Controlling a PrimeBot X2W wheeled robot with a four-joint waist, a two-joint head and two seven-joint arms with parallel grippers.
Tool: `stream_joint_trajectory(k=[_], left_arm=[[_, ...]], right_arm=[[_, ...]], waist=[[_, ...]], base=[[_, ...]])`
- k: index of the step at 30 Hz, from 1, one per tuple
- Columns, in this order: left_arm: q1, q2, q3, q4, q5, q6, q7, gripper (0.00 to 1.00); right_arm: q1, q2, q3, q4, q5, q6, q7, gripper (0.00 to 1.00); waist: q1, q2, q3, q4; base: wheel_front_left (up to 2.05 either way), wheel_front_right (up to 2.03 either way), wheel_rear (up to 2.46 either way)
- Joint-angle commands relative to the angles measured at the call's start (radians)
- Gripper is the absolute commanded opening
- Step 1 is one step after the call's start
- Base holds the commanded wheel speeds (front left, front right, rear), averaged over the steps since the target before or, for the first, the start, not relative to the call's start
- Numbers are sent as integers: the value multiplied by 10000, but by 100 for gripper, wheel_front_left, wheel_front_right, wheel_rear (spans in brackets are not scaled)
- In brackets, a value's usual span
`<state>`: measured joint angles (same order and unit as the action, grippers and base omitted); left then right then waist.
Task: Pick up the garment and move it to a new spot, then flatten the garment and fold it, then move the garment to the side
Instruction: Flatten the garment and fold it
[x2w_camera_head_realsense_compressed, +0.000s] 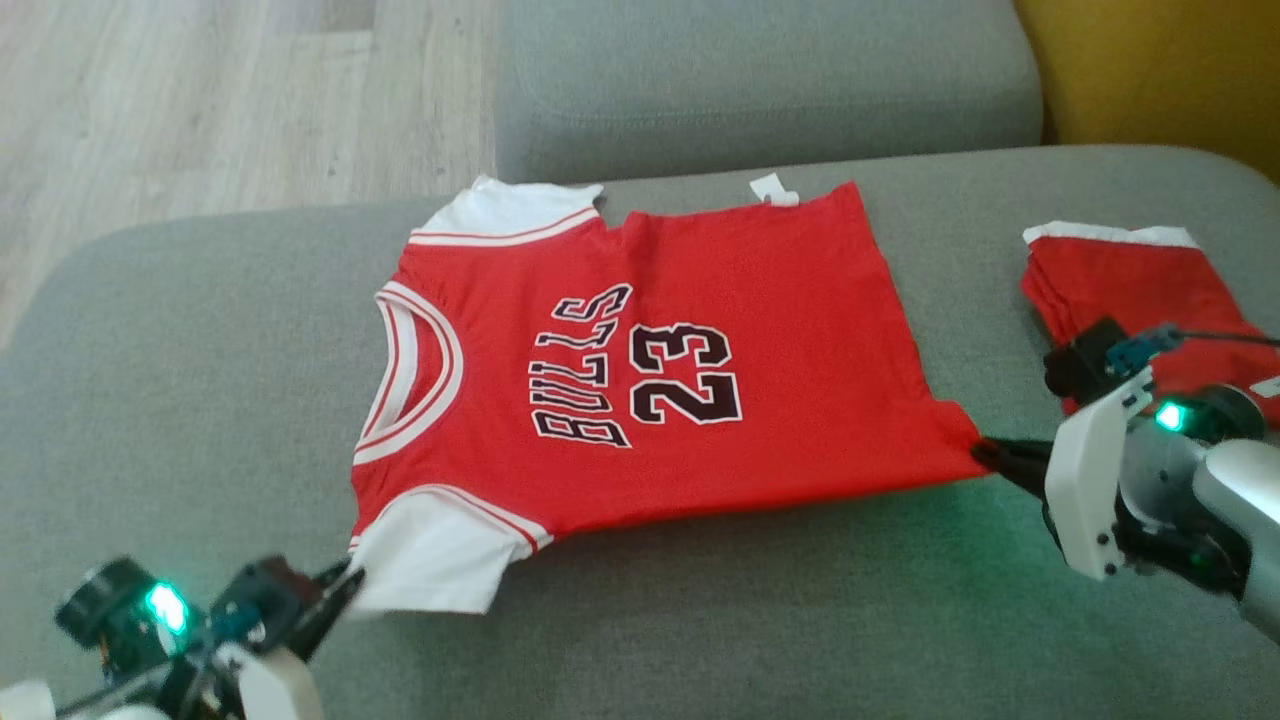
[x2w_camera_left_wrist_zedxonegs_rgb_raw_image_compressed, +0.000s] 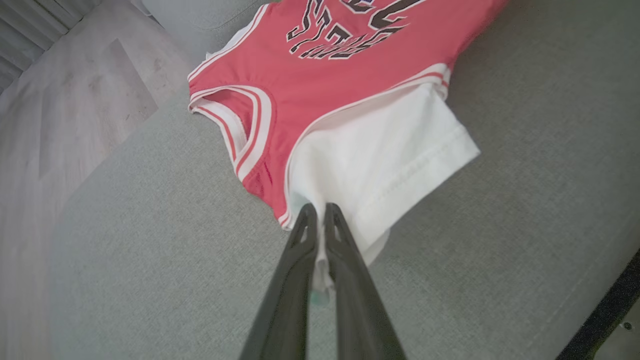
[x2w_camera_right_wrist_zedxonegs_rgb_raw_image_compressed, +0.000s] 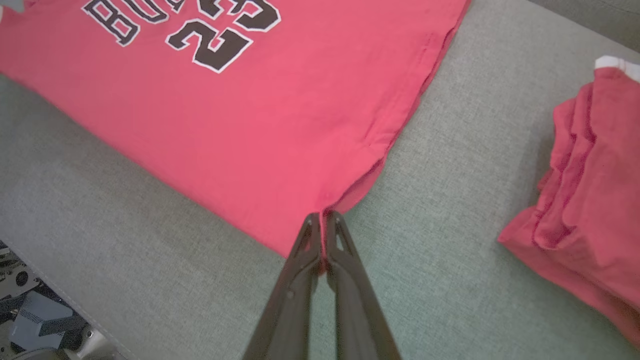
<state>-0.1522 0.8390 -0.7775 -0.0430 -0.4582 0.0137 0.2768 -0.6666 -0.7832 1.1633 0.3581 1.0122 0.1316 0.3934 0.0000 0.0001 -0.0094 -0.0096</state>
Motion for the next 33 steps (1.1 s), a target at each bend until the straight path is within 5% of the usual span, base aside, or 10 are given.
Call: stream_joint_trajectory(k=[1,14,32,33], left_arm=[[-1051,390,633,-37,-88,-75,122,0],[-4222,-238,-149,2120,762,-1328,801,0],[-8133,-1135,-3092,5499,1024,-1442,-104,0],[-8281,-1226,-3095,5713,988,-1442,-226,40]], right_arm=[[-369,-49,-346,-5,-29,-9,-205,0],[-1471,1084,-945,1240,-509,-9,-469,0],[-2812,2360,-776,2786,-687,-9,-1082,0],[-2878,2407,-789,2883,-708,-9,-1166,10]], waist=[[0,-1,245,-20],[0,-1,1552,-36],[0,-1,2860,-506],[0,-1,2898,-516]], base=[[0,0,0],[0,0,0],[0,0,0],[0,0,0]])
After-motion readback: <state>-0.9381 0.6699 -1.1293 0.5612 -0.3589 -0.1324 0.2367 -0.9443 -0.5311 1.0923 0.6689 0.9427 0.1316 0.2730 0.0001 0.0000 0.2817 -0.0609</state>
